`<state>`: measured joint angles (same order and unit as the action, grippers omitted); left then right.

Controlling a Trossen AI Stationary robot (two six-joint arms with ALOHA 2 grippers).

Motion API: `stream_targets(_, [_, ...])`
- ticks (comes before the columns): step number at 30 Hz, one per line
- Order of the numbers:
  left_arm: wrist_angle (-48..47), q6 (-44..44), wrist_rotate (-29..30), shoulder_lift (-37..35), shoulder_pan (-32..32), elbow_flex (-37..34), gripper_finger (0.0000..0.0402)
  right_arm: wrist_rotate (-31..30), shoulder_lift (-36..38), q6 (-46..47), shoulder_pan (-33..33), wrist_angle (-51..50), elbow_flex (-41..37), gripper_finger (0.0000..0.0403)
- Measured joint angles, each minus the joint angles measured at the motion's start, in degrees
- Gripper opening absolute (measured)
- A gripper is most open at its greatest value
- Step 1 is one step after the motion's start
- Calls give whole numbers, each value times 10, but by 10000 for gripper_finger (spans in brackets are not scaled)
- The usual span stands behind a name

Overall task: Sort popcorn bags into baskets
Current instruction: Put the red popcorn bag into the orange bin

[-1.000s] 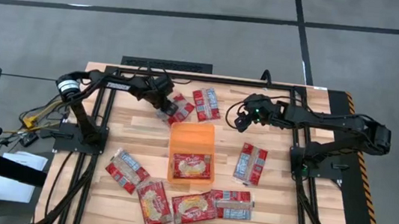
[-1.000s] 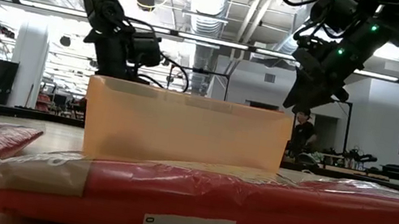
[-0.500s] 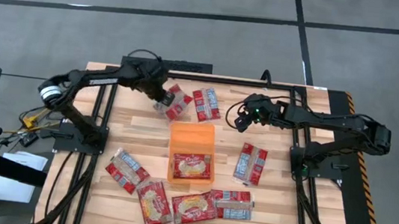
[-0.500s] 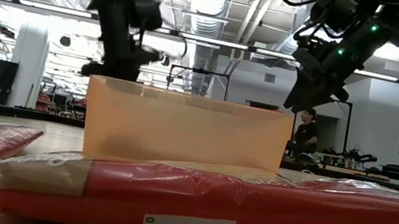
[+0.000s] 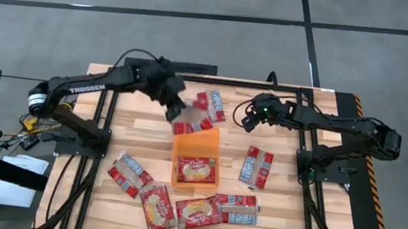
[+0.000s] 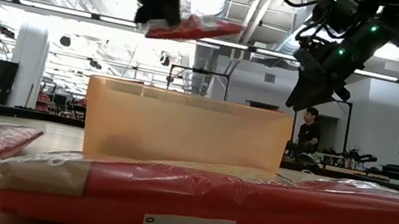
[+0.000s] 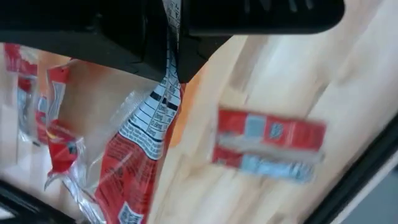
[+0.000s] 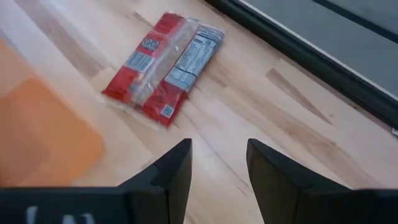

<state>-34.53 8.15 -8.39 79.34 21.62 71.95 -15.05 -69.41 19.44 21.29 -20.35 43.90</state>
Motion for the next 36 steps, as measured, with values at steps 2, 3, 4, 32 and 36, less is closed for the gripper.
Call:
stream_targets(2, [14, -2, 47, 11, -36, 3, 0, 0, -1, 0, 6, -4, 0, 180])
stream_targets(3, [12, -3, 69, 17, -48, 3, 0, 0, -1, 0, 8, -3, 0, 180])
stream_targets(4, [6, -3, 89, 26, -58, 3, 0, 1, -1, 0, 11, -2, 0, 180])
stream_targets(32, [28, -38, 106, 221, -102, 3, 49, 2, -1, -16, 13, -16, 0, 191])
stream_targets(36, [28, -33, 108, 218, -103, 3, 116, 4, -1, -20, 13, -16, 0, 199])
